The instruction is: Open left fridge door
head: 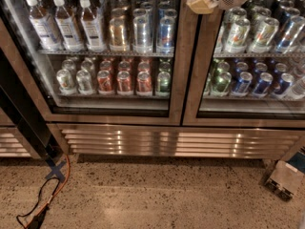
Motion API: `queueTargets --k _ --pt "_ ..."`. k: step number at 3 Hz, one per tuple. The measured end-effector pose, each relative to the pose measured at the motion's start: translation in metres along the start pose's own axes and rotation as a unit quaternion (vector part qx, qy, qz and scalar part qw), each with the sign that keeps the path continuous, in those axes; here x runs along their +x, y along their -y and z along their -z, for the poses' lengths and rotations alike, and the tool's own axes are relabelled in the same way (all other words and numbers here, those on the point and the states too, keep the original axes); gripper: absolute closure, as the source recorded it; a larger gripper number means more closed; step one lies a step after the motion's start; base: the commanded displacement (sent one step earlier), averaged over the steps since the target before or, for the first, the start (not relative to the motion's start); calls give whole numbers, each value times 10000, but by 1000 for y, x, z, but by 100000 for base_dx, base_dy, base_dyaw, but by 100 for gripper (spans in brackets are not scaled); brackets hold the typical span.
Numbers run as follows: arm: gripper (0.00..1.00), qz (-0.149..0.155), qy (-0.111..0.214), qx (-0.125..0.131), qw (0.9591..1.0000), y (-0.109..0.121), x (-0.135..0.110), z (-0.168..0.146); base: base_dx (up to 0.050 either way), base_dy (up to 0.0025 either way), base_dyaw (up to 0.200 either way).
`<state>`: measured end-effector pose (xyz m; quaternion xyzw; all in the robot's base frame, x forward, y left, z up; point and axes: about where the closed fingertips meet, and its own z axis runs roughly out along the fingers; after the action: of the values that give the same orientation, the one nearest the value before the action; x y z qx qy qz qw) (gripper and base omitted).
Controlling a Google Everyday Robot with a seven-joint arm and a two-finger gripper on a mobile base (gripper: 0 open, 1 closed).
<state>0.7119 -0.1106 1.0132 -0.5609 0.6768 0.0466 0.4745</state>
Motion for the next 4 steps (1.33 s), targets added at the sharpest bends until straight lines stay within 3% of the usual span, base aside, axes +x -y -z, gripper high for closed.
queueTargets --k 4 --pt "100 -70 81 -43 9999 2 -2 1 0 0 0"
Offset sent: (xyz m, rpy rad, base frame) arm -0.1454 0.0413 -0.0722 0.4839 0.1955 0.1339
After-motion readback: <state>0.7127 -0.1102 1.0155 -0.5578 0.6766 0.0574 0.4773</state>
